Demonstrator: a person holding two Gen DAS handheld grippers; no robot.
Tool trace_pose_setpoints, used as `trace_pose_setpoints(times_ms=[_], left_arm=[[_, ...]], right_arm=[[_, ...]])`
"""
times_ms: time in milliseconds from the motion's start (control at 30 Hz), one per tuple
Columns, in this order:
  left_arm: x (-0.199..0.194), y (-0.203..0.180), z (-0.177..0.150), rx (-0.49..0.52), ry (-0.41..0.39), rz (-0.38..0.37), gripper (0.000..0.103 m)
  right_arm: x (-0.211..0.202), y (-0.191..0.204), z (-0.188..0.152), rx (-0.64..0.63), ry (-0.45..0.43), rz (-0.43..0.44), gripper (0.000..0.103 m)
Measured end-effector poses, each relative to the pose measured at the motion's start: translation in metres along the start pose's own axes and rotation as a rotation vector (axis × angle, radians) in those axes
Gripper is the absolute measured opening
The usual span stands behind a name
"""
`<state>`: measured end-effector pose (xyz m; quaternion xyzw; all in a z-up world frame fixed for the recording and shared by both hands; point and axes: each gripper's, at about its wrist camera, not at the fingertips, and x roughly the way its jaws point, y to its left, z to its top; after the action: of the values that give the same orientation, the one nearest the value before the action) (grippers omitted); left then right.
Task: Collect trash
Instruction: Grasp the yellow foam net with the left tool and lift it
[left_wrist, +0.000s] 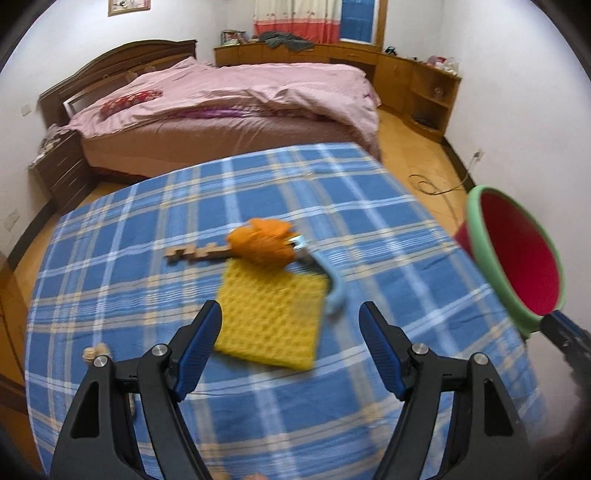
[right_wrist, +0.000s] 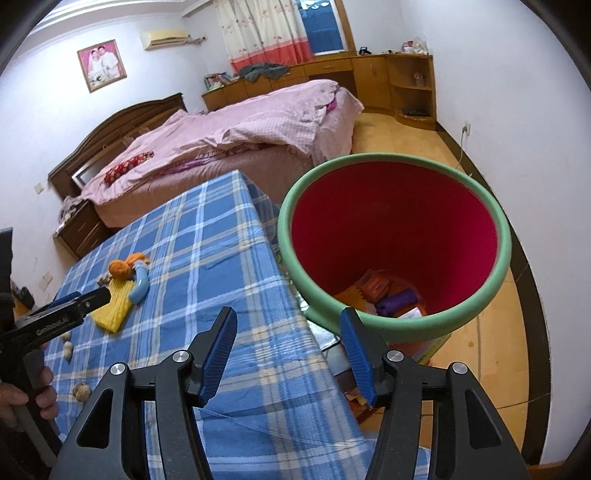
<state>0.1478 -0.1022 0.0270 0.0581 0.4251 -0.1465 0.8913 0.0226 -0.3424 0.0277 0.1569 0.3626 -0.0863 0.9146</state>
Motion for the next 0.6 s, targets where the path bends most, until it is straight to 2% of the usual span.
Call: trace_pose_setpoints(times_ms=[267,500,600], left_arm=[[0.029,0.015,-0.009,0.005,0.059,0.071,0.076],[0.038,0.028,-0.008,-0.080,0.077,-0.011,0.077],[0.039,0.025,-0.009,-0.084,0.076,-0.044,0.070]], right_arm=[[0.010,0.009,-0.002,-0.015,0.033,0.006,0.060],[0.015,0.016,-0.002,-0.030,0.048,0.012,0.060],[0.019,0.021,-0.002,-0.038,0.056,0.016,0.060]])
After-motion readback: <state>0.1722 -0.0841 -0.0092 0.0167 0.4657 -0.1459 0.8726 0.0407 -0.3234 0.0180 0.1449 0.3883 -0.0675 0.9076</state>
